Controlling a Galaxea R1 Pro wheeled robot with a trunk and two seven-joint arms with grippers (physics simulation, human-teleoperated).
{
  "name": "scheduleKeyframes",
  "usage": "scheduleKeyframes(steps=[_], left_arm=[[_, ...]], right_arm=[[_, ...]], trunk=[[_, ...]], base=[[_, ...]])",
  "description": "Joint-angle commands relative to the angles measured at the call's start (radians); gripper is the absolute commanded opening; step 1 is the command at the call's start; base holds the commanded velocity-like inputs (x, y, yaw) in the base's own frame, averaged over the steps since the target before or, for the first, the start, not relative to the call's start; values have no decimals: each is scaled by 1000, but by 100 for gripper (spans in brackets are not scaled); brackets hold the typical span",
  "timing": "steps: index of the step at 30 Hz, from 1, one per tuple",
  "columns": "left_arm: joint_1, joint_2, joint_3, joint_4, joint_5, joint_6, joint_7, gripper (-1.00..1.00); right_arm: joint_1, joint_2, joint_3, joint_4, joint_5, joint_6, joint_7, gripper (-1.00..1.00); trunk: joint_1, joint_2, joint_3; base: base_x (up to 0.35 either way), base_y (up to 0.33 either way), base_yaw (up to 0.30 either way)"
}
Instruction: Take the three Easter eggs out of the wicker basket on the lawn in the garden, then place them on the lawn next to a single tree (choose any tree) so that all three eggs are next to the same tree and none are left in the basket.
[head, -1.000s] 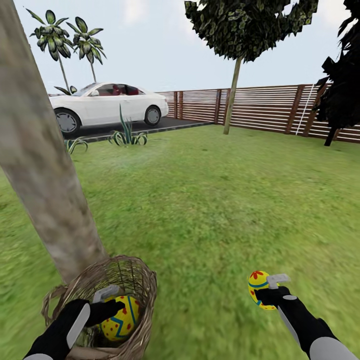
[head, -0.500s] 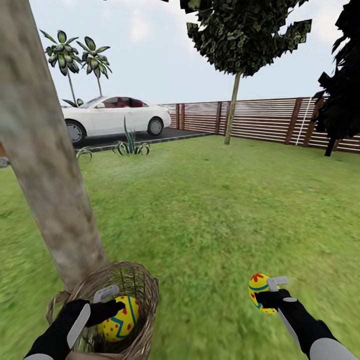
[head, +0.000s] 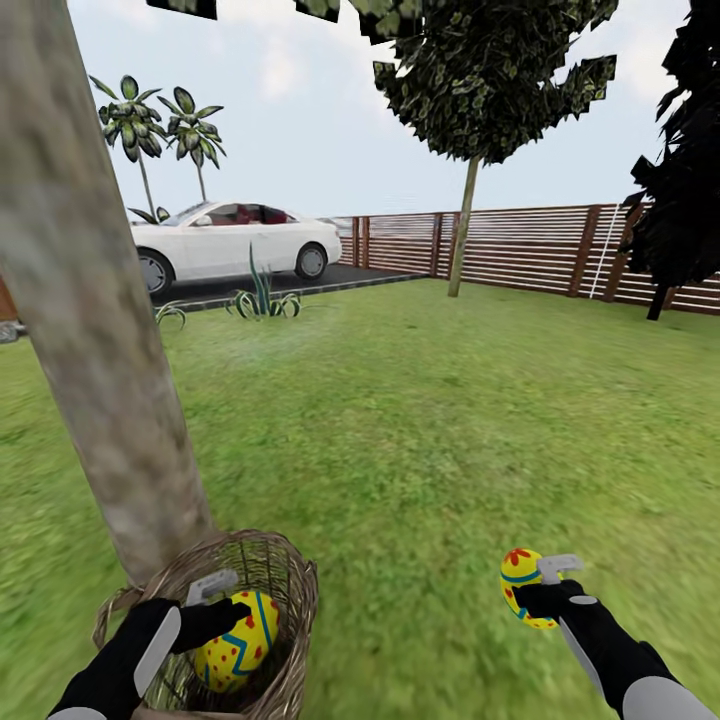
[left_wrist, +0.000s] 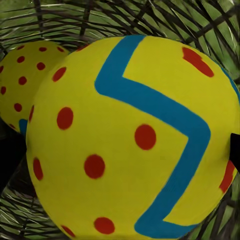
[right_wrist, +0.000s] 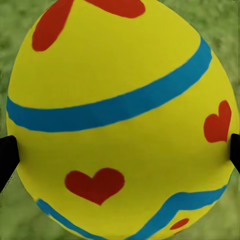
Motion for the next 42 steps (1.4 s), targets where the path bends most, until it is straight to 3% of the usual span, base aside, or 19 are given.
scheduleKeyframes(steps=[1, 27, 42], left_arm=[[0, 0, 3, -1, -2, 6, -4, -100], [0, 1, 11, -1, 3, 5, -3, -100], [-1, 0, 10, -1, 3, 4, -3, -100]], right_arm=[[0, 1, -5, -2, 11, 5, 8, -100], [0, 7, -3, -2, 11, 7, 8, -100], [0, 8, -3, -2, 11, 7, 8, -100]], trunk=[[-1, 0, 3], [-12, 6, 103], [-68, 107, 151]], base=[[0, 0, 0], [-72, 9, 0], [-2, 0, 0]])
